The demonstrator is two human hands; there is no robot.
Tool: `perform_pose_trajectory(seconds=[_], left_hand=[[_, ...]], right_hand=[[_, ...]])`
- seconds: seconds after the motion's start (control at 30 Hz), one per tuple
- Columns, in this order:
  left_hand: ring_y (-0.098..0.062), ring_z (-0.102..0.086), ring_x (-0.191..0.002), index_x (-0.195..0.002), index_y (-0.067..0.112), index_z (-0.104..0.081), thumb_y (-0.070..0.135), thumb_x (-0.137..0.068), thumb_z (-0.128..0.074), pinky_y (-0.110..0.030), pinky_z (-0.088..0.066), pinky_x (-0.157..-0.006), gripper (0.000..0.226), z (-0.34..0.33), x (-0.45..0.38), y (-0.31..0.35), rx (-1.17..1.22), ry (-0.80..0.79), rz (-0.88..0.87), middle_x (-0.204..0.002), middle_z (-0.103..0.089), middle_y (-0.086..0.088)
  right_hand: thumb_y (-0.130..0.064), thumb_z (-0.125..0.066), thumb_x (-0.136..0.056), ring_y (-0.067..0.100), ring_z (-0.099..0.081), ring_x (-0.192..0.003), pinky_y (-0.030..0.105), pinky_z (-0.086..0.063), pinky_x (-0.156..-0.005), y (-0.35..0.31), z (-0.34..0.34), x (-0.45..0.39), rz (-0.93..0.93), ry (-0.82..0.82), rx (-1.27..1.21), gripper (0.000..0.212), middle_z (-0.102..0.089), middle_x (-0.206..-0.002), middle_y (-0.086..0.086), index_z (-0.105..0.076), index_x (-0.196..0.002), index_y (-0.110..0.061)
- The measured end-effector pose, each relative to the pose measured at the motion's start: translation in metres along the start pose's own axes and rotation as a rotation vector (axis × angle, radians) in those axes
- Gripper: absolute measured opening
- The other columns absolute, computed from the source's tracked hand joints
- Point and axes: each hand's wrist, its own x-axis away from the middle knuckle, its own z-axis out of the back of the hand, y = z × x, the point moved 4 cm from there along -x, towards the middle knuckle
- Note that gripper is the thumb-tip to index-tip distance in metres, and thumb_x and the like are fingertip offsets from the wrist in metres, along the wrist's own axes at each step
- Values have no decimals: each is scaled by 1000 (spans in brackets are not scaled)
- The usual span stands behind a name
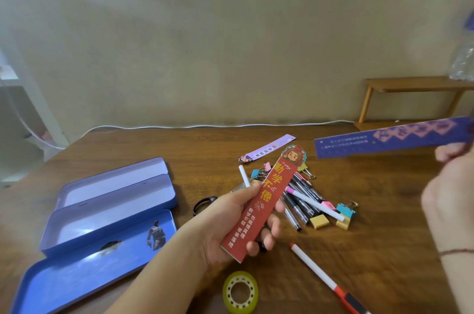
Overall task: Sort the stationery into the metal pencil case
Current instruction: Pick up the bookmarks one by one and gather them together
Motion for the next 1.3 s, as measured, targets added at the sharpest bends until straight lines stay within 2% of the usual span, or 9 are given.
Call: perform_pose_trajectory(seconds=[0.07, 0.17, 0.33, 0.57, 0.7, 0.9, 1.07, 1.13, 1.3], left_hand=[[-17, -64, -52, -97, 7, -62, 49, -104, -23, -19, -43, -35, 57, -1, 0, 1, 7, -3, -4, -73, -64, -13], [-18, -68, -57, -98, 8, -62, 50, -103, -24, -19, -44, -37, 57, -3, 0, -2, -8, -21, -2, -82, -69, -14], [-18, -72, -65, -103, 9, -66, 52, -100, -29, -18, -47, -41, 57, -9, 2, -5, -34, -126, 45, -95, -72, -15], [-14, -66, -53, -119, 2, -59, 49, -103, -27, -21, -48, -43, 58, -10, 3, -6, -58, -104, 39, -78, -63, -12], [-9, -66, -46, -139, -7, -43, 47, -99, -38, -19, -50, -41, 68, -11, 4, -5, -114, 87, 20, -69, -64, -4], [-7, -66, -46, -143, -8, -37, 41, -102, -37, -16, -51, -43, 65, -19, 7, -2, -121, 108, 1, -62, -67, 2], [0, -65, -48, -142, -6, -41, 42, -100, -37, -11, -48, -45, 64, -17, 1, -4, -94, 63, 14, -63, -67, 10], [2, -64, -48, -141, -5, -44, 48, -95, -41, -9, -47, -45, 70, -16, -1, -6, -137, 69, 34, -66, -65, 11], [-9, -59, -48, -126, 0, -55, 41, -102, -37, -18, -46, -48, 51, -13, 4, -13, 18, -174, 120, -74, -52, -5]], right_hand=[[-55, -62, -84, 8, -48, -55, 21, -40, -53, -6, -2, 14, 46, 16, 19, 49, -48, -78, -1, -46, -106, -15], [-21, -60, -94, 11, -51, -47, 22, -43, -43, -34, -85, 72, 14, -164, 133, 4, -61, -78, 0, -58, -97, -18], [-25, -67, -89, 15, -61, -49, 33, -55, -50, -17, -109, 108, 76, -424, 531, 4, -71, -73, -3, -64, -87, -28], [-32, -69, -85, 13, -63, -68, 27, -50, -53, -9, -104, 104, 64, -527, 716, 10, -70, -81, -1, -65, -91, -24], [-20, -66, -89, 10, -64, -63, 25, -48, -47, -1, -109, 116, -161, -608, 639, 6, -71, -76, 3, -62, -86, -19], [-4, -47, -97, 16, -48, -47, 21, -41, -41, -1, -118, 131, -453, -807, 440, 21, -63, -67, 12, -63, -105, -17], [-13, -61, -91, 18, -46, -37, 20, -37, -35, -7, -121, 135, -427, -871, 474, 6, -63, -59, 11, -60, -84, -12], [-21, -70, -81, 16, -46, -35, 19, -37, -33, -9, -123, 136, -377, -913, 529, 16, -67, -61, 10, -56, -83, -14], [-27, -76, -70, 16, -48, -34, 20, -40, -34, -14, -124, 131, -361, -892, 527, 23, -67, -59, 10, -60, -80, -14]])
